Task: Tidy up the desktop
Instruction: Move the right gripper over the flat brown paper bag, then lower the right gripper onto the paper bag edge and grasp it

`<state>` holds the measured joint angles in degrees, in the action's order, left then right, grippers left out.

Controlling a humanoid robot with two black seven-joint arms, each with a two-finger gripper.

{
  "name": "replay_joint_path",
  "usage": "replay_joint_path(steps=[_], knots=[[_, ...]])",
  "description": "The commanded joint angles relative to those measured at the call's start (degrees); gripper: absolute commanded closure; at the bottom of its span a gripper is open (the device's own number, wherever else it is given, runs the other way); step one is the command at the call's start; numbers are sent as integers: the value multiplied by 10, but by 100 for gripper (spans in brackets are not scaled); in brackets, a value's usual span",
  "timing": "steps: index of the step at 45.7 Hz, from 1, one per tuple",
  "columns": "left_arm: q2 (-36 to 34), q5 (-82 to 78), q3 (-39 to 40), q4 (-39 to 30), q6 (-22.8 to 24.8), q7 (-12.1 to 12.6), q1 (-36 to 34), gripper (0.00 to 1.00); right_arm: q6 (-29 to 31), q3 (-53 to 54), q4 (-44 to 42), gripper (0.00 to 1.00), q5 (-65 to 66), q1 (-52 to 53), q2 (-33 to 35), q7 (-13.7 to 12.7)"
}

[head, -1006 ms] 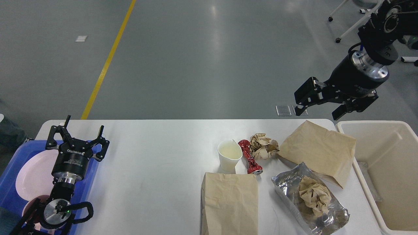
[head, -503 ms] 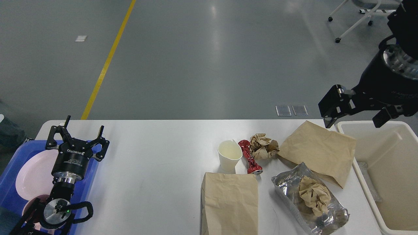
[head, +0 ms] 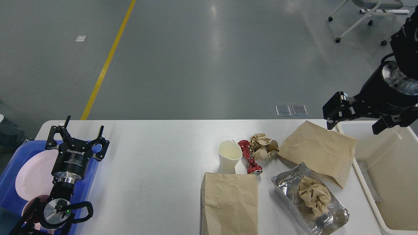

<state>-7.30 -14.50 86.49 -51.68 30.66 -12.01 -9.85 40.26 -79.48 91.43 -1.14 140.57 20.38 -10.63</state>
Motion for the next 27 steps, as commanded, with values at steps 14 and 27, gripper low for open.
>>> replay_joint_path(steps=[14, 27], knots=[[0, 0, 0, 0, -1, 0, 0, 4, -93, 22, -208, 0, -6, -310, 91, 1], [0, 0, 0, 0, 0, 0, 0, 4, -120, 170, -390, 0, -33, -542, 78, 3]])
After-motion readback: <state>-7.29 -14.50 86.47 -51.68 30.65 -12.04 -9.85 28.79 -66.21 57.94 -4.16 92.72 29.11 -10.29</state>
